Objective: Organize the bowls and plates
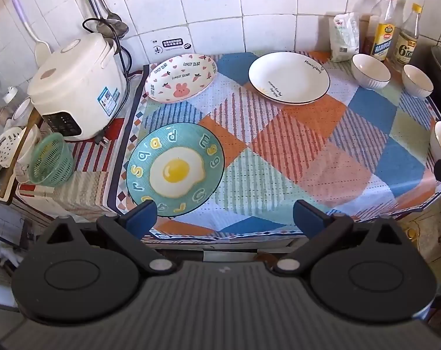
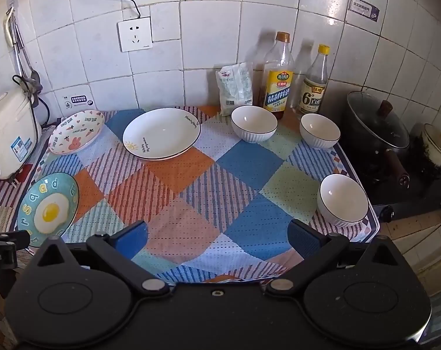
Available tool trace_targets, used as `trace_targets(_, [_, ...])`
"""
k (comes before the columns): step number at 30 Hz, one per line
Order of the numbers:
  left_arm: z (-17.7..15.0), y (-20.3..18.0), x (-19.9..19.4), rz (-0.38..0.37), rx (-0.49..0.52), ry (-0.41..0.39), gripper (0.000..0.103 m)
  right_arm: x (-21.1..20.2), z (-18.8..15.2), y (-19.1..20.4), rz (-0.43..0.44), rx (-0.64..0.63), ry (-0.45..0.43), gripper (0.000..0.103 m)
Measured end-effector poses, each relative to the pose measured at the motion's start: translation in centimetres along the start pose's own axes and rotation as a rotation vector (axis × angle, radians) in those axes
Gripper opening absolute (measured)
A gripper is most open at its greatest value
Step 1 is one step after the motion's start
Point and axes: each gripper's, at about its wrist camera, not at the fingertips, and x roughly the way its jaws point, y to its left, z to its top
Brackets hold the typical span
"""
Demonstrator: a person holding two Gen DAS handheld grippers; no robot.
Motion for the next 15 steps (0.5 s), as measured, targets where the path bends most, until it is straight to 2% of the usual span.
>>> trace_targets(12, [-0.9,0.9,0.2,-0.027,-0.008,-0.023,0.101,-0.1,-0.4,0.1,-0.019,-0.005,-0.001,0.103])
trace_targets(15, [-1.1,1.1,0.1,-0.003,-0.014,-0.034,0.100,-0.1,-0.5,0.3,-0.026,-0.004,-0.003,0.103])
